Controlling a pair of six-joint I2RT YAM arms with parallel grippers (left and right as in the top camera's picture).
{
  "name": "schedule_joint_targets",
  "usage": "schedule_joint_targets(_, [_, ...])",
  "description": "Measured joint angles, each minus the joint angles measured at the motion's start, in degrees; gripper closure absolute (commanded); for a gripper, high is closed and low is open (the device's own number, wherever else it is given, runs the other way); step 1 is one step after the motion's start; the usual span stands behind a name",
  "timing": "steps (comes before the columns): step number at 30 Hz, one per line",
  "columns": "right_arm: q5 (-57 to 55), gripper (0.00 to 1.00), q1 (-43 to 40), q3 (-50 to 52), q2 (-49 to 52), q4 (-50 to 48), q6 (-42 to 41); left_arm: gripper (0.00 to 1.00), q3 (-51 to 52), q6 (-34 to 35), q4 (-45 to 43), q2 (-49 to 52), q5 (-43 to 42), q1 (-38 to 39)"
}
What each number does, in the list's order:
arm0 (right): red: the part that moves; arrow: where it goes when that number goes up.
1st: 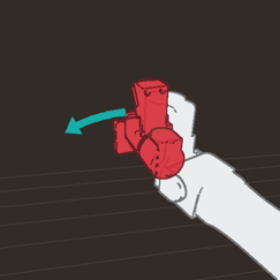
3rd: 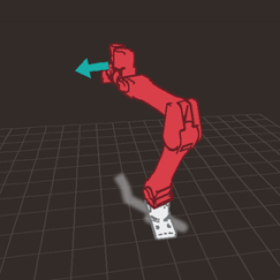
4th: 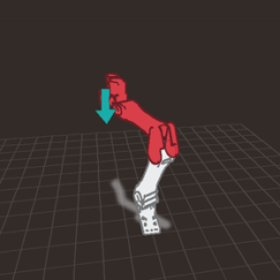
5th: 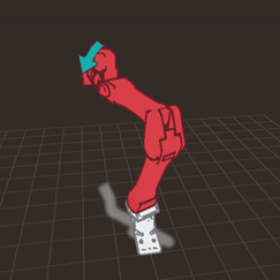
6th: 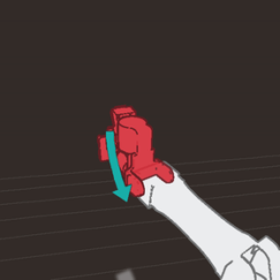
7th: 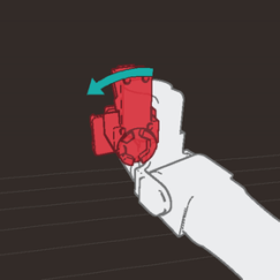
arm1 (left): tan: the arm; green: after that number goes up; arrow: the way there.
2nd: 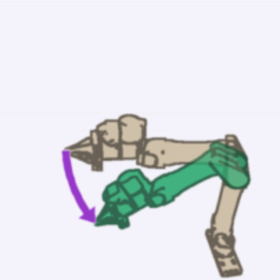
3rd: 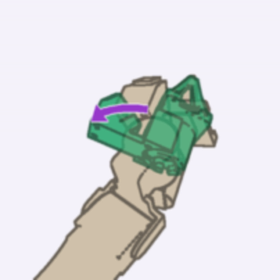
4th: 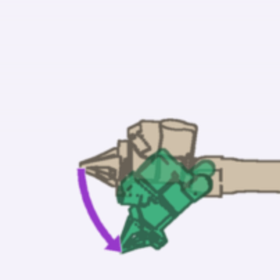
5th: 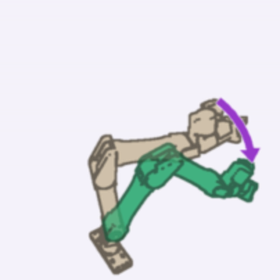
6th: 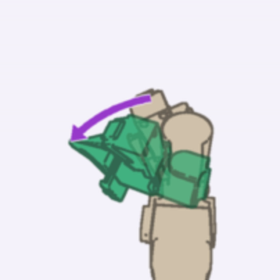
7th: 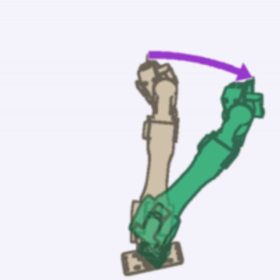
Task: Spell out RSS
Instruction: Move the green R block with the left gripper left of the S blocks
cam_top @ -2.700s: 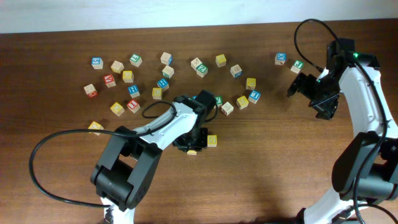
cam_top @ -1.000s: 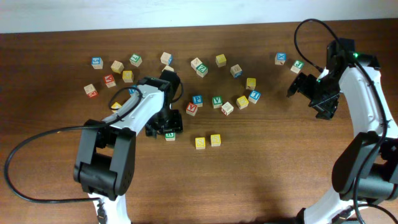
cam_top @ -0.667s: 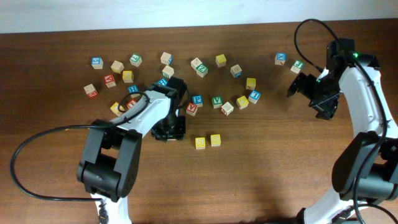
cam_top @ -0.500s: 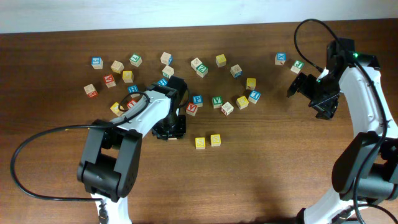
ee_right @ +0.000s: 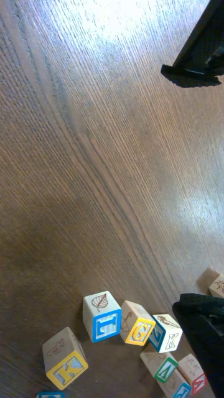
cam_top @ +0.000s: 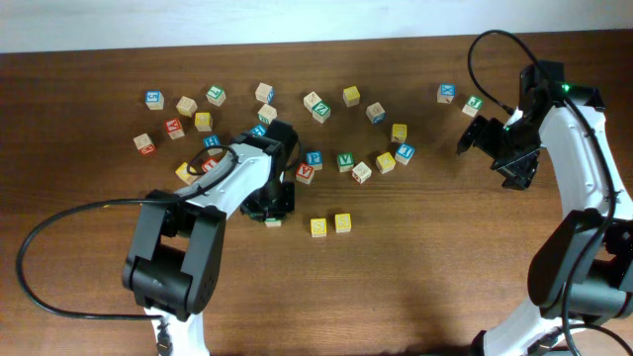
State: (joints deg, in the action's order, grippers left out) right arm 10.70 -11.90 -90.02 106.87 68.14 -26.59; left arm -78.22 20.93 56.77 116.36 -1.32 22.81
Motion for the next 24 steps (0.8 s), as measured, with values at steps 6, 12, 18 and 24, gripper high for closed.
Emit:
schedule_joint_targets(6, [0.0, 0.02, 0.0, 0.0, 0.0, 0.0, 0.0, 0.79, 0.0, 4.3, 4.3, 0.0, -10.7, 3.8])
schedule_joint_targets(12, [0.0, 0.02, 0.0, 0.0, 0.0, 0.0, 0.0, 0.75, 0.0, 7.8, 2.3, 0.0, -5.2, 6.6])
schedule_joint_targets(18, [0.0, 0.02, 0.0, 0.0, 0.0, 0.0, 0.0, 0.67, 0.0, 8.7, 1.9, 0.0, -2.2, 6.6])
schedule_joint_targets(24, [0.0, 0.02, 0.0, 0.0, 0.0, 0.0, 0.0, 0.42, 0.0, 8.9, 1.9, 0.0, -2.2, 6.6])
